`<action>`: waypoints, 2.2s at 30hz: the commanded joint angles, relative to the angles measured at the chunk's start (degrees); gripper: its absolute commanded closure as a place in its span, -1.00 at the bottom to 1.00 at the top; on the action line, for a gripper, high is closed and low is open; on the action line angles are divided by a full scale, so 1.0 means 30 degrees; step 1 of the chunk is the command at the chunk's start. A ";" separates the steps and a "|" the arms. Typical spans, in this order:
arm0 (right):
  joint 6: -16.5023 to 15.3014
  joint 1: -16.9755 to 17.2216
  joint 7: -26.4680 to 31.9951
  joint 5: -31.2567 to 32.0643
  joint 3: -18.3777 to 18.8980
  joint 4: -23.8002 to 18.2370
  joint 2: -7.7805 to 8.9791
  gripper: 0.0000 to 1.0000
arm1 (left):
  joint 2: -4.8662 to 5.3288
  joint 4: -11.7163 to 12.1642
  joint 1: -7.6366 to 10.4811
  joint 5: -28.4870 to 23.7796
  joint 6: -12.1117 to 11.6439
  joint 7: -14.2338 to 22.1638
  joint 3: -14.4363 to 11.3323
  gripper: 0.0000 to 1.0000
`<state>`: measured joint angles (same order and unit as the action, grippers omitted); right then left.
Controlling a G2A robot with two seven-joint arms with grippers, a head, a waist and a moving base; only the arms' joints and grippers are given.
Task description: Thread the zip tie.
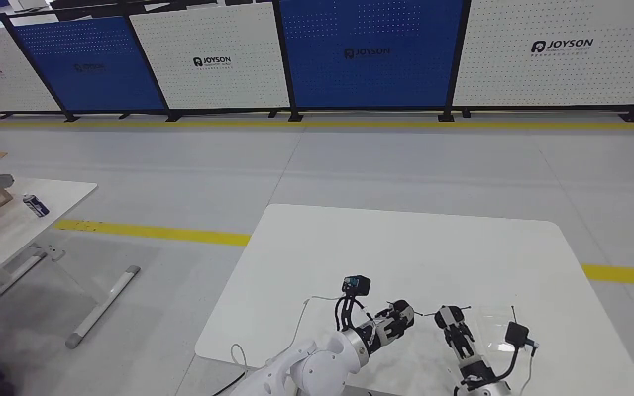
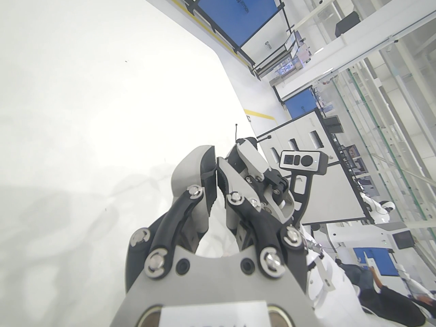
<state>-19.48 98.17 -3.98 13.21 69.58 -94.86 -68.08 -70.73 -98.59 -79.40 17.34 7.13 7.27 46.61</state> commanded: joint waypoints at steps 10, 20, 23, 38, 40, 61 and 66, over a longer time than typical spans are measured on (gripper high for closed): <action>0.0000 -0.0314 0.0045 0.0070 -0.0253 0.0319 -0.0071 1.00 | 0.0000 0.0000 0.0000 0.0000 0.0000 0.0000 0.0000 1.00; 0.0000 -0.0495 0.0353 0.0260 -0.0478 0.0518 -0.0120 1.00 | 0.0000 0.0000 0.0000 0.0000 0.0000 0.0000 0.0000 1.00; 0.0000 -0.0601 0.0423 0.0275 -0.0560 0.0621 -0.0149 1.00 | 0.0000 0.0000 0.0000 0.0000 0.0000 0.0000 0.0000 1.00; 0.0000 -0.0476 0.0890 -0.0247 -0.0447 0.0048 -0.0064 1.00 | -0.0183 0.0535 -0.0057 -0.3312 -0.1874 0.0598 0.0284 1.00; 0.0000 -0.0514 0.1190 -0.0466 -0.0418 -0.0010 -0.0027 1.00 | -0.0180 0.0643 -0.0065 -0.3623 -0.2102 0.0587 0.0436 1.00; 0.0000 -0.0284 0.2173 -0.2229 0.0243 -0.0414 0.0279 1.00 | -0.0189 0.0789 -0.0130 -0.3635 -0.2209 0.0556 0.0665 1.00; 0.0000 -0.0235 0.1739 -0.1859 0.0191 -0.0410 0.0291 1.00 | -0.0198 0.0561 -0.0159 -0.2997 -0.1859 0.0401 0.0503 1.00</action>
<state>-19.48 97.45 1.38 7.47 70.18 -96.12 -67.23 -71.30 -96.69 -79.81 8.24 1.46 8.58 48.22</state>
